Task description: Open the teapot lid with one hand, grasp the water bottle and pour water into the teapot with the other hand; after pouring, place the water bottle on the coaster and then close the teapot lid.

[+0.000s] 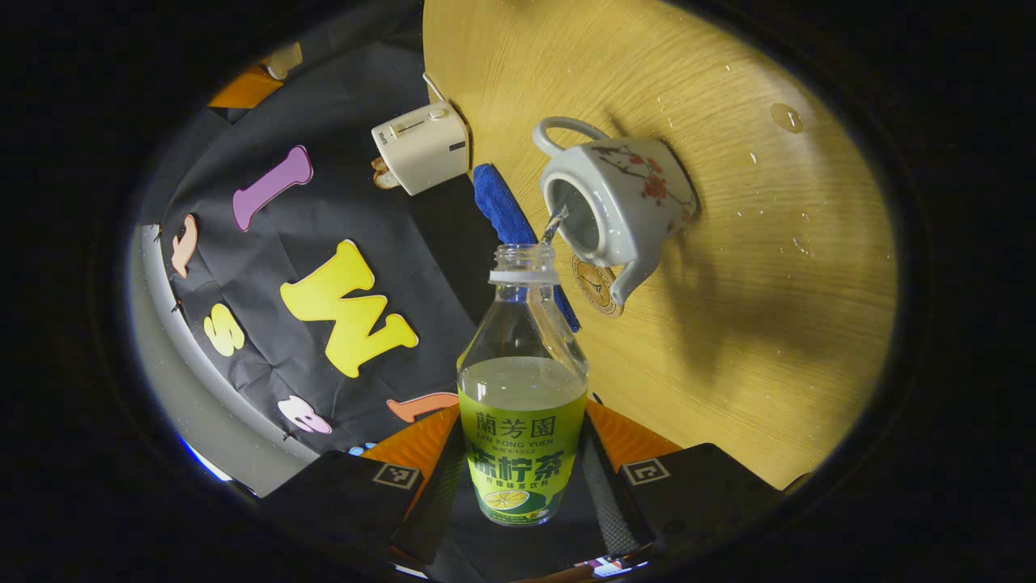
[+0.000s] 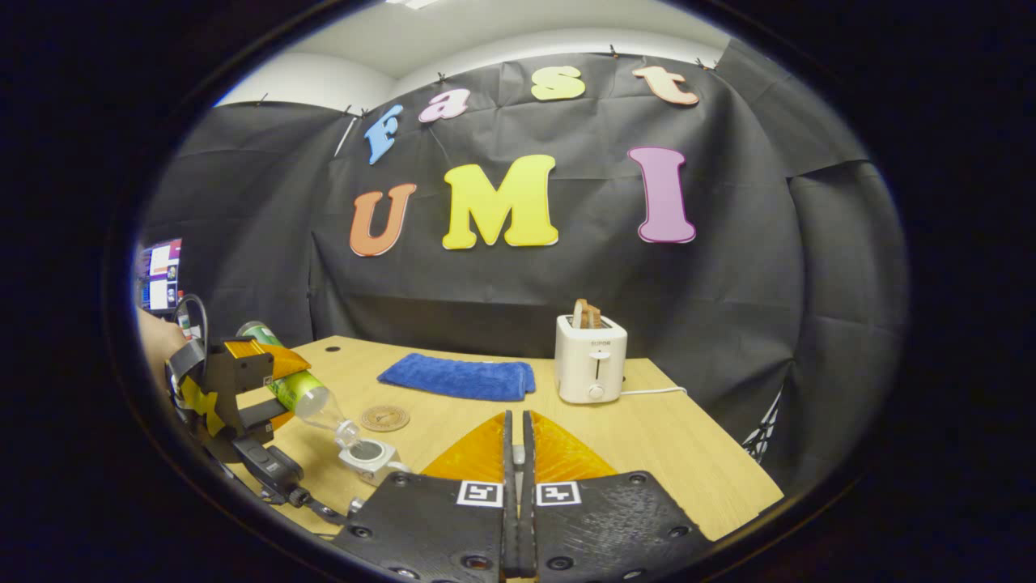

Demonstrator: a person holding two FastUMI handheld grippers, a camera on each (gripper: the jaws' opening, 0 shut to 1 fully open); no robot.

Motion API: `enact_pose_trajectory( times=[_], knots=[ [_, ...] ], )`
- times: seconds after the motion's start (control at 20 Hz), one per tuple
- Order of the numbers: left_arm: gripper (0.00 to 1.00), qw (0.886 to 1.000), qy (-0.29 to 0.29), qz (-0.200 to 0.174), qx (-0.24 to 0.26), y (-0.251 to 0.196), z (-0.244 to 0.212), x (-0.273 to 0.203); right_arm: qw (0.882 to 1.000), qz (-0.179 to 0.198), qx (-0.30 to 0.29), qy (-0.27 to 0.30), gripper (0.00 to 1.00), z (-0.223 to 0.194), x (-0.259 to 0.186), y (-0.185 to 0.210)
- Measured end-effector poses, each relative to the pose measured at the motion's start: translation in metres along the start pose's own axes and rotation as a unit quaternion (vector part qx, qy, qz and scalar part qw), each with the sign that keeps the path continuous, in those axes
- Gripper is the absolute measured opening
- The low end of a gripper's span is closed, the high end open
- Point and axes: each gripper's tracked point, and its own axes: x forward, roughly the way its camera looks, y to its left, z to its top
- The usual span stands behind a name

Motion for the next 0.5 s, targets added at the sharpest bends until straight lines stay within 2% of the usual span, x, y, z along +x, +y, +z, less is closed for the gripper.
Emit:
enact_pose_trajectory(
  times=[0.5],
  knots=[
    [0.76,0.999,0.017,0.012,0.038,0.019,-0.007,-0.001,1.000,-0.014,-0.001,-0.003,0.00,0.004,-0.003,-0.013]
  ],
)
